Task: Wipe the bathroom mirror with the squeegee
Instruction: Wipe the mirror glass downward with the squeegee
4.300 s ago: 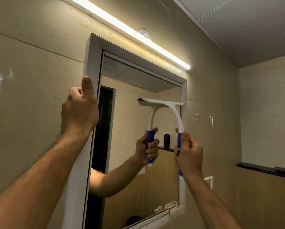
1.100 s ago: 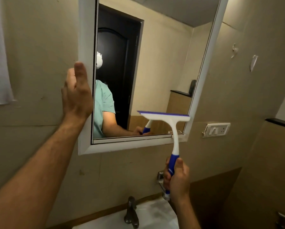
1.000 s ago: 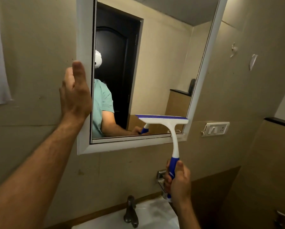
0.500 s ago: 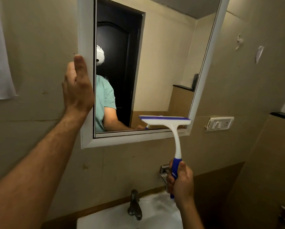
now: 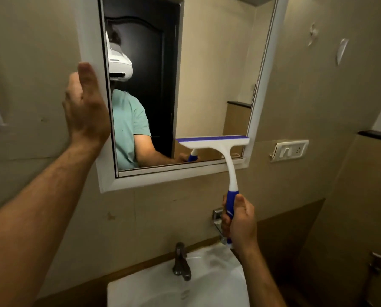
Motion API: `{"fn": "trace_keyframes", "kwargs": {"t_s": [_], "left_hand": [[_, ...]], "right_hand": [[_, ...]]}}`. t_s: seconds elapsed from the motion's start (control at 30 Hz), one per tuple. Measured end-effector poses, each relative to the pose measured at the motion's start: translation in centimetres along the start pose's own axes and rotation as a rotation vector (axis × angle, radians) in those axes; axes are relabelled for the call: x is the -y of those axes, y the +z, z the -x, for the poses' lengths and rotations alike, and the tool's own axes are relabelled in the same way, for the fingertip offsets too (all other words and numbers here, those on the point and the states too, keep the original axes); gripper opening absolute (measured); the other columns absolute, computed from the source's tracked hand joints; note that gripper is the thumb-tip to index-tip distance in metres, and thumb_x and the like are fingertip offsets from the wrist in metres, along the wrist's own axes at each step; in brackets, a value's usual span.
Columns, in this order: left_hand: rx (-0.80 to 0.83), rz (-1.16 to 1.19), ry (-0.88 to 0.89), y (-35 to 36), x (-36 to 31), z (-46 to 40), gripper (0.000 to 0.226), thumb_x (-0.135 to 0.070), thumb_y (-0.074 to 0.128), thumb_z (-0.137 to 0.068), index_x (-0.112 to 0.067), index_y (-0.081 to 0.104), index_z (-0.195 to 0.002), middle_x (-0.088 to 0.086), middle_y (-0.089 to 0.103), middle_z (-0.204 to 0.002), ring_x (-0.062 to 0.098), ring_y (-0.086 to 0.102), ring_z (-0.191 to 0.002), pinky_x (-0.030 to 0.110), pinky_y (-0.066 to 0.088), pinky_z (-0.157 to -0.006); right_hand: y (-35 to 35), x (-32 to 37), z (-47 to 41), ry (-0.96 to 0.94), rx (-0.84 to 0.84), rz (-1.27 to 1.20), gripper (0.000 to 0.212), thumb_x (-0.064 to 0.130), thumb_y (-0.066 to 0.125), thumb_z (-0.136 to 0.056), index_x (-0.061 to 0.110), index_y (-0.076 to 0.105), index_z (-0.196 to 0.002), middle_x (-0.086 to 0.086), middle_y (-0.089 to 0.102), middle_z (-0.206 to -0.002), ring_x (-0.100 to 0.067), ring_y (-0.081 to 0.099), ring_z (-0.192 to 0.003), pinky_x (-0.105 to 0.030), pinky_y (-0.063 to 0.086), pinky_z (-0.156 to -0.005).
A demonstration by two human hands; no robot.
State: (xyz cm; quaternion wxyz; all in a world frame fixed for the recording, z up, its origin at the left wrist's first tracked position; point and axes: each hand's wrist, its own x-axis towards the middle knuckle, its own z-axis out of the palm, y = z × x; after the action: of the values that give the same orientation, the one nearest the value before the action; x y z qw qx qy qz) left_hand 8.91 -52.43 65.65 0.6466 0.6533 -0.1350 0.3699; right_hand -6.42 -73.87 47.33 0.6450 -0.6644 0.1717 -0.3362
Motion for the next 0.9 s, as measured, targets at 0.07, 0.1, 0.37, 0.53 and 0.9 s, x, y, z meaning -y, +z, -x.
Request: {"fn": "trace_keyframes", "kwargs": {"t_s": [0.07, 0.1, 0.37, 0.53, 0.9], "left_hand": [[-0.001, 0.024, -0.001, 0.4, -0.1, -0.2, 0.033, -0.043, 0.021, -0.102, -0.039, 0.037, -0.073, -0.023, 0.039, -0.073, -0.031, 0.037, -0.058, -0.009, 0.025, -0.058], [0.008, 0.035, -0.002, 0.5, -0.1, -0.1, 0.033, -0.043, 0.021, -0.102, -0.038, 0.036, -0.073, -0.023, 0.039, -0.073, -0.031, 0.038, -0.057, -0.009, 0.026, -0.058], [0.028, 0.04, 0.008, 0.3, 0.8, 1.0, 0.032, -0.04, 0.023, -0.103, -0.04, 0.038, -0.075, -0.027, 0.039, -0.077, -0.036, 0.036, -0.061, -0.012, 0.022, -0.06], [0.025, 0.041, -0.001, -0.1, 0.7, 1.0, 0.029, -0.038, 0.022, -0.103, -0.035, 0.049, -0.094, -0.026, 0.039, -0.079, -0.033, 0.038, -0.062, -0.012, 0.024, -0.059], [0.043, 0.051, 0.008, -0.1, 1.0, 0.8, 0.041, -0.041, 0.021, -0.102, -0.015, 0.052, -0.11, -0.019, 0.05, -0.082, -0.019, 0.049, -0.07, -0.008, 0.032, -0.057]], "right_hand": [[-0.2, -0.8, 0.6, 0.019, -0.006, 0.015, 0.039, 0.04, 0.027, -0.1, 0.012, 0.053, -0.088, -0.003, 0.045, -0.059, -0.009, 0.041, -0.044, -0.021, 0.036, -0.042], [-0.3, -1.4, 1.0, 0.027, -0.008, 0.021, 0.039, 0.04, 0.028, -0.1, 0.012, 0.053, -0.088, -0.004, 0.045, -0.06, -0.009, 0.04, -0.044, -0.021, 0.036, -0.042], [1.4, 1.0, 1.5, -0.017, 0.023, -0.126, 0.043, 0.048, 0.03, -0.097, 0.014, 0.055, -0.089, 0.003, 0.045, -0.05, -0.009, 0.038, -0.04, -0.024, 0.033, -0.04], [2.5, -1.9, 2.5, 0.057, 0.03, -0.092, 0.047, 0.045, 0.028, -0.098, 0.005, 0.053, -0.097, -0.004, 0.046, -0.059, -0.011, 0.039, -0.043, -0.022, 0.034, -0.039], [7.6, 1.6, 3.5, -0.136, 0.125, -0.049, 0.048, 0.054, 0.03, -0.081, 0.014, 0.055, -0.088, -0.004, 0.047, -0.061, -0.014, 0.041, -0.049, -0.027, 0.035, -0.046]]}}
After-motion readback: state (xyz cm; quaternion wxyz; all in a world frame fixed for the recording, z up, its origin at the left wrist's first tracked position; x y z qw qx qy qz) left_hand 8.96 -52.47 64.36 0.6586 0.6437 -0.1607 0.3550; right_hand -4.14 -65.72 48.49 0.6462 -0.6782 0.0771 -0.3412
